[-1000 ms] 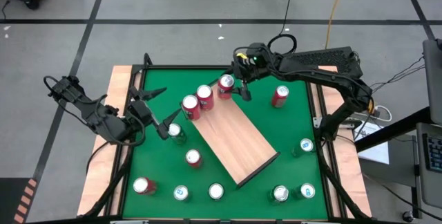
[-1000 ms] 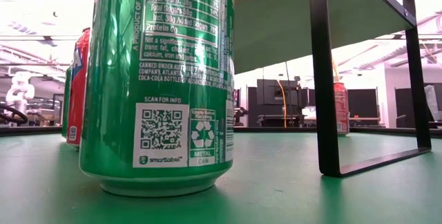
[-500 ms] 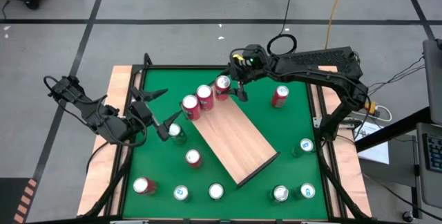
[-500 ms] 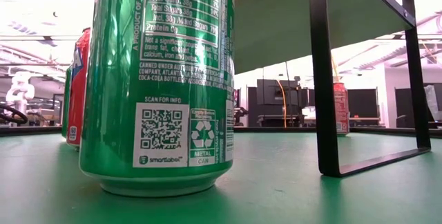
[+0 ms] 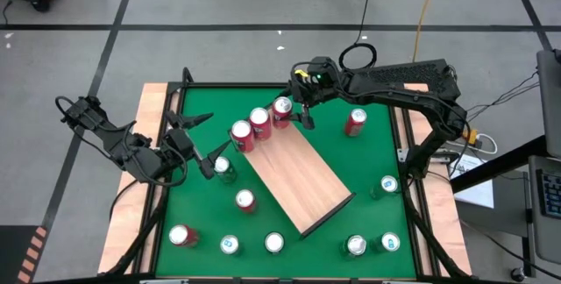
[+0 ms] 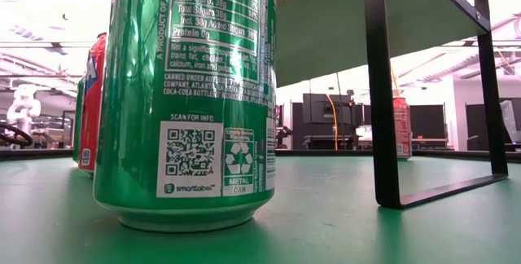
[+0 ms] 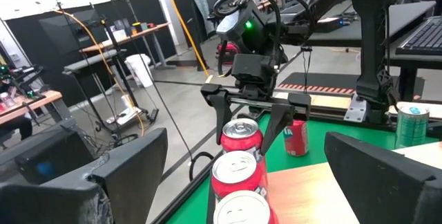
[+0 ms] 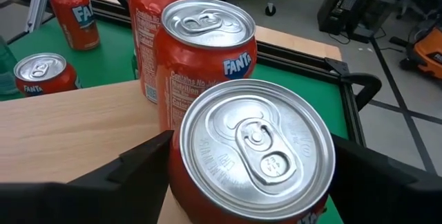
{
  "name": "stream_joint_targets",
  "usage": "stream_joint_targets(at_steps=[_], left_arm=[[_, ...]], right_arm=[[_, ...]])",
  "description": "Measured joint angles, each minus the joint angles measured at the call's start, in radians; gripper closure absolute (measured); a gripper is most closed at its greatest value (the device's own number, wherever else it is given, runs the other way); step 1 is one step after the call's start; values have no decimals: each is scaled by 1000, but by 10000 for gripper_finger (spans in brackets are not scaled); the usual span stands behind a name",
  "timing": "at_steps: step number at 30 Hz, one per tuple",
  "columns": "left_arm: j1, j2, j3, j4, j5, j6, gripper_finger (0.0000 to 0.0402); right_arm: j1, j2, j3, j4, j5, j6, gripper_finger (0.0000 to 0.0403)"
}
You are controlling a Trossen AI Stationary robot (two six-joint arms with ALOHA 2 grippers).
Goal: Place canned beverage on shelf
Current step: Put the red soda can on the shelf aligned with the other red soda can
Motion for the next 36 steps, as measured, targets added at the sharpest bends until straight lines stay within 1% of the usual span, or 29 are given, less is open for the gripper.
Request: stream_joint_targets(at_steps=[6, 13, 18, 22, 27, 29, 31, 35, 36], left_arm=[[0, 0, 0, 0, 0, -1, 17], [0, 0, 0, -23, 0, -21, 17], [0, 0, 0, -85, 1, -80, 17], [0, 0, -1, -86, 1, -85, 17], [0, 0, -1, -86, 1, -85, 17], [3, 0, -1, -86, 1, -84, 17], [11, 0, -1, -86, 1, -81, 17], [37, 8, -1, -85, 1, -93, 17], [42, 11, -1, -85, 1, -95, 17]], right_arm=[[0, 0, 0, 14, -1, 6, 60], [3, -9, 0, 48, -1, 26, 58], [2, -67, 0, 35, -1, 40, 57], [1, -138, 0, -43, 6, 36, 57], [-19, -224, 0, -261, 71, -16, 57], [-23, -226, 0, -310, 96, -16, 59], [-28, -218, -20, -317, 124, -15, 67], [-38, -179, -68, -305, 190, -23, 96], [-41, -169, -77, -303, 191, -23, 104]])
